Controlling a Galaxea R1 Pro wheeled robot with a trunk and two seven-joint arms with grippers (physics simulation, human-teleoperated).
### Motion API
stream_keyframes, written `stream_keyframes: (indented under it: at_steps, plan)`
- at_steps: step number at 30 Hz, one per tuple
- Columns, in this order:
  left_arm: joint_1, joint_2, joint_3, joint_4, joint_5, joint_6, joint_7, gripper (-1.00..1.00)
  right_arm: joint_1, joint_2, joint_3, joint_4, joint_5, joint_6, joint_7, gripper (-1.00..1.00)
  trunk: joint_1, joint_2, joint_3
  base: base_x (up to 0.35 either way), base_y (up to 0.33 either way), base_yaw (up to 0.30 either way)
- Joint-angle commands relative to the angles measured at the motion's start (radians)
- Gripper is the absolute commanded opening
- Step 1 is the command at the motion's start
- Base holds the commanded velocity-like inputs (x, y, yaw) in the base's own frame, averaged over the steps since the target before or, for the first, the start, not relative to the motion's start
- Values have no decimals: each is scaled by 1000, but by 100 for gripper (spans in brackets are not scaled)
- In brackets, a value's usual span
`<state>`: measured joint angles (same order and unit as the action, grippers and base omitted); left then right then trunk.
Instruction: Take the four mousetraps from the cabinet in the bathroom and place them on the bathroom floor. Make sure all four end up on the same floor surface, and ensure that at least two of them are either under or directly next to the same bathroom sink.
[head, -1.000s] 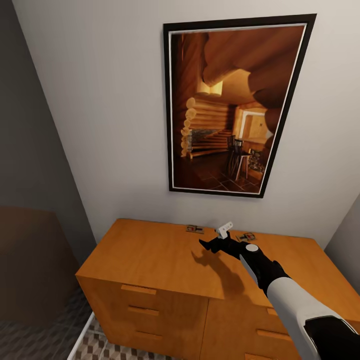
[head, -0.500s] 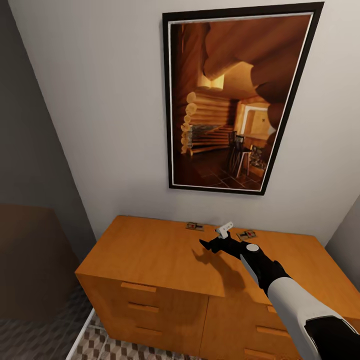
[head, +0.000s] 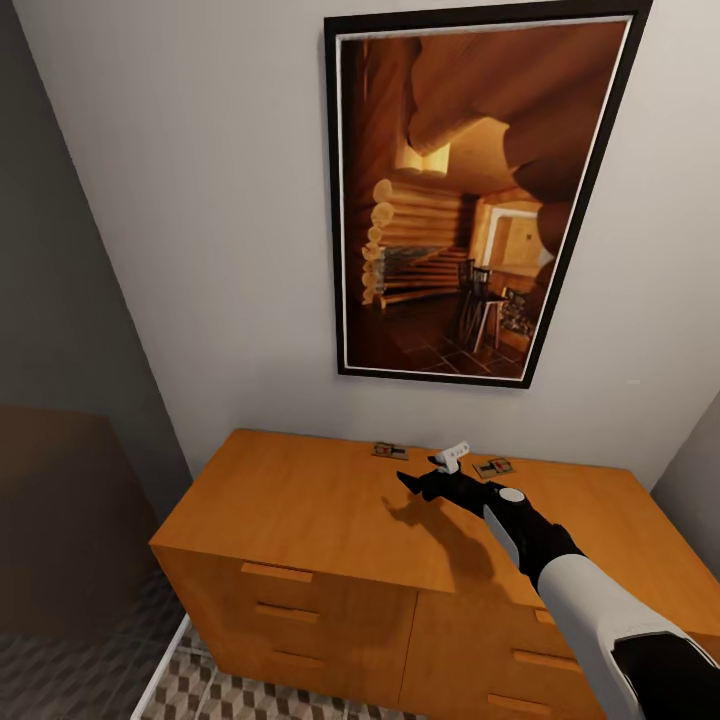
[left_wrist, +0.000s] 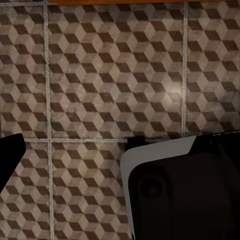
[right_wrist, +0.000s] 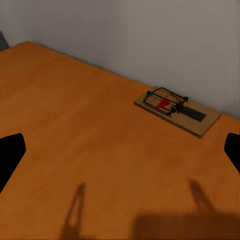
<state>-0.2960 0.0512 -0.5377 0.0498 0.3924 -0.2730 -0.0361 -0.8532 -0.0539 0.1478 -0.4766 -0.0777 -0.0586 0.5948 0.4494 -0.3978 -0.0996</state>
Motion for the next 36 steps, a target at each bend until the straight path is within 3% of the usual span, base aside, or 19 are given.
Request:
stream_keyframes:
  at_steps: [1, 24, 36]
  plan:
    - [-2, -1, -8, 4, 10, -6, -4, 100, -1, -2, 7, 1, -12, -4, 1, 100, 1, -2, -2, 0, 0, 0]
    - [-2, -1, -8, 9, 10, -8, -4, 100, -1, -15, 9, 2, -25, -1, 6, 100, 1, -2, -3, 0, 0, 0]
    - [-2, -1, -8, 10, 10, -8, -4, 100, -1, -14, 10, 1, -24, 2, 7, 100, 1, -2, -18, 0, 0, 0]
